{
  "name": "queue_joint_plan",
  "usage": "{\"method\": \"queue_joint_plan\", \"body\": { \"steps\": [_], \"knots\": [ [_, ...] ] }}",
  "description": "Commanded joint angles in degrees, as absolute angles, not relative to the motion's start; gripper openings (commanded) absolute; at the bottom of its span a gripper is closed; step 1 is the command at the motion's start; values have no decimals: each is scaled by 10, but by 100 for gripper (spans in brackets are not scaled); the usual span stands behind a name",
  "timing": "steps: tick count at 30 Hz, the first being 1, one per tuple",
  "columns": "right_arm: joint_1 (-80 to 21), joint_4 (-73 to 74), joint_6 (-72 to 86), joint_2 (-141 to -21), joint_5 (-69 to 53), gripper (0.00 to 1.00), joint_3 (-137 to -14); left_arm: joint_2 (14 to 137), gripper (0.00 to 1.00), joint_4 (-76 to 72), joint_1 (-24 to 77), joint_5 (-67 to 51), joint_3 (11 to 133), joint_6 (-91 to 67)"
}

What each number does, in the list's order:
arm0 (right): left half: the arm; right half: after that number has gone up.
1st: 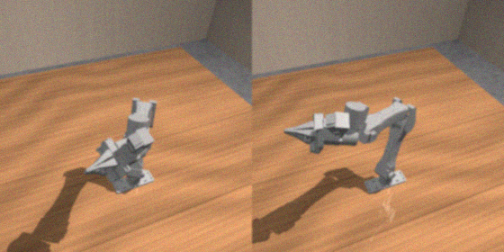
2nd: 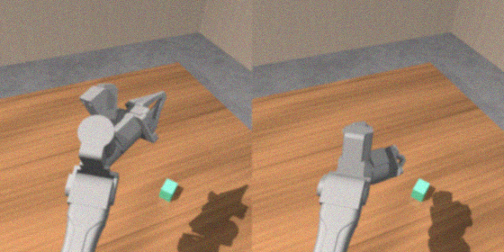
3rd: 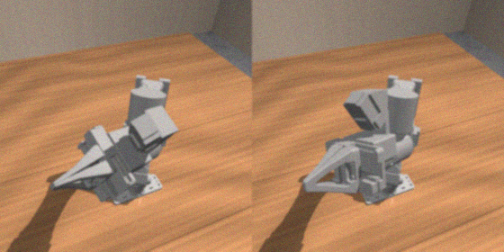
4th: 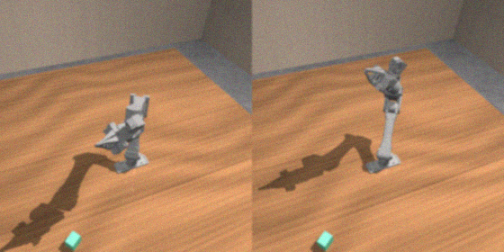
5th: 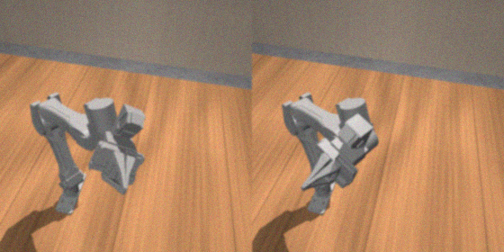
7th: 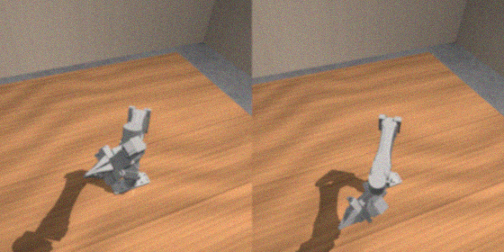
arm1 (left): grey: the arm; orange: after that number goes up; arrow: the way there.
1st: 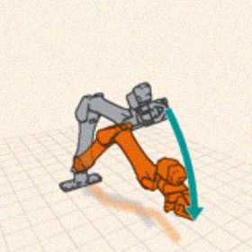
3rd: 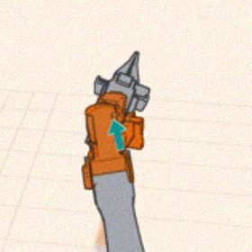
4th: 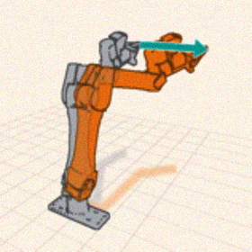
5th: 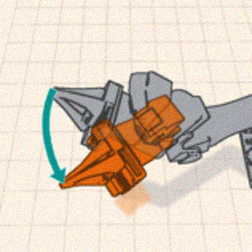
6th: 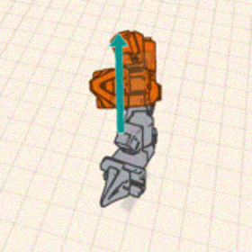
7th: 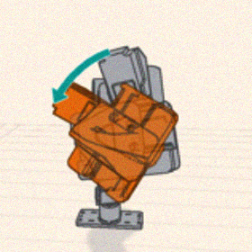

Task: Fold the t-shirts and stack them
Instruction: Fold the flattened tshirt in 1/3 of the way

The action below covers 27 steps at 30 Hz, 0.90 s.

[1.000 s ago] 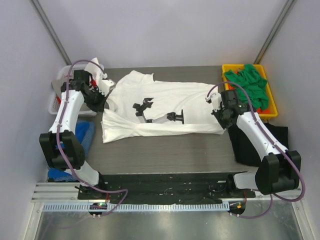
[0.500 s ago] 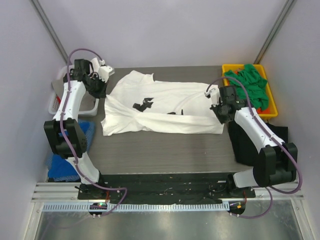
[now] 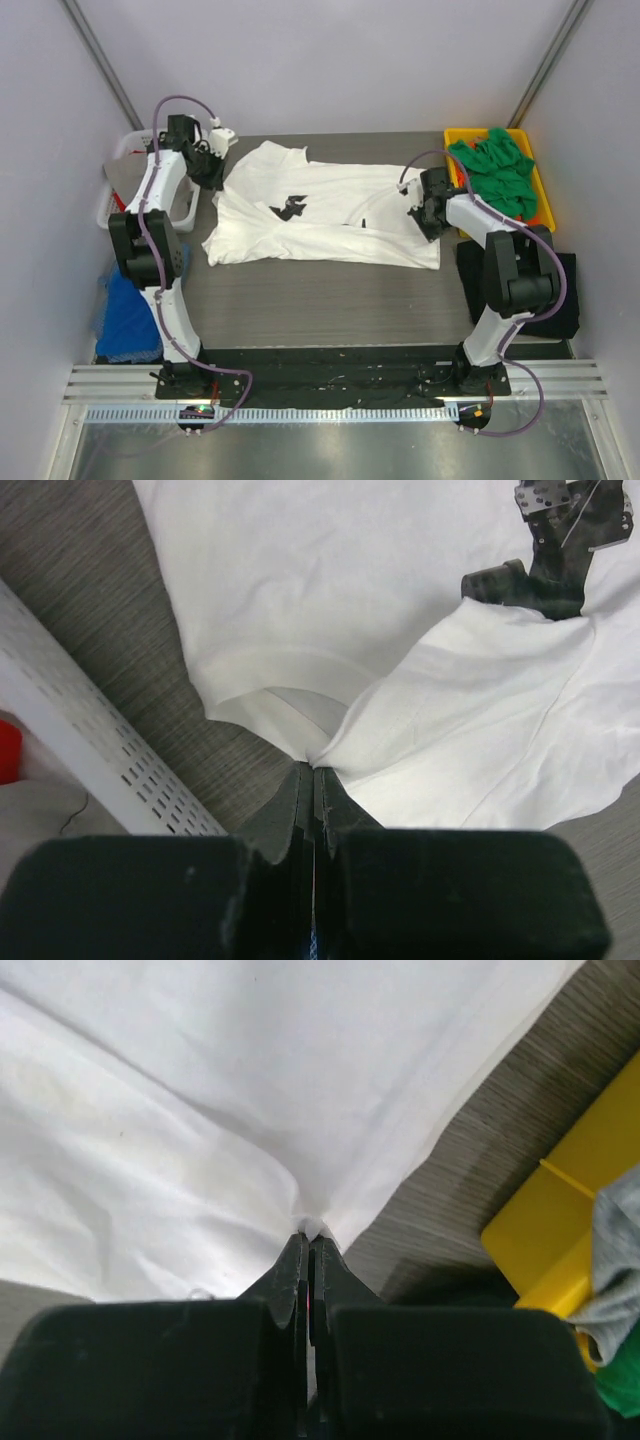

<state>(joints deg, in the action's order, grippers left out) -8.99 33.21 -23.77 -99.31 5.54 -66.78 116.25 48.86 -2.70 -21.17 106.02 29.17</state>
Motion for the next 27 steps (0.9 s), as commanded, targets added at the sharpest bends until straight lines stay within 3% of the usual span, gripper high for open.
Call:
{"method": "queue_joint_plan", "body": {
  "steps": [1,27],
  "knots": [
    [-88,299,-233,-1017,62,1,-705,1170,0,482,-14,-203,1063,301],
    [-89,279,-262,-976,136,1,-680,1209,0,517,24,-126,1081,339]
  ]
}}
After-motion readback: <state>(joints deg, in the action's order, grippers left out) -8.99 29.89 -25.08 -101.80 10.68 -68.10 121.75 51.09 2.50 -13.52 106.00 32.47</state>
